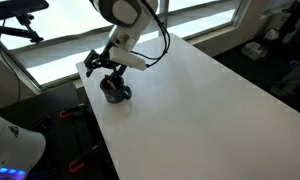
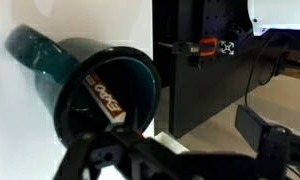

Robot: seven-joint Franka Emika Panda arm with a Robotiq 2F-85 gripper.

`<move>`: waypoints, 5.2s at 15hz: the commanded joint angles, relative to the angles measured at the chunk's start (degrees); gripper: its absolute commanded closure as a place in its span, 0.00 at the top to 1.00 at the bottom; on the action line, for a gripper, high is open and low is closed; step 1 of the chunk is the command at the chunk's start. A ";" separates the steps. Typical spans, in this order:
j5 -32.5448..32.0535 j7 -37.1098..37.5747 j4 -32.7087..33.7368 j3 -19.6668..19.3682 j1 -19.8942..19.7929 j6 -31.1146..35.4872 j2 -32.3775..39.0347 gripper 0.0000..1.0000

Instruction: Put the marker on the table

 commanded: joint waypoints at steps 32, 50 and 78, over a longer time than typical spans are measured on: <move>0.36 0.10 2.33 0.38 0.07 2.92 5.51 1.00; 0.36 0.10 2.33 0.38 0.07 2.92 5.51 1.00; 2.13 -1.50 2.46 0.41 -0.74 5.34 4.91 0.04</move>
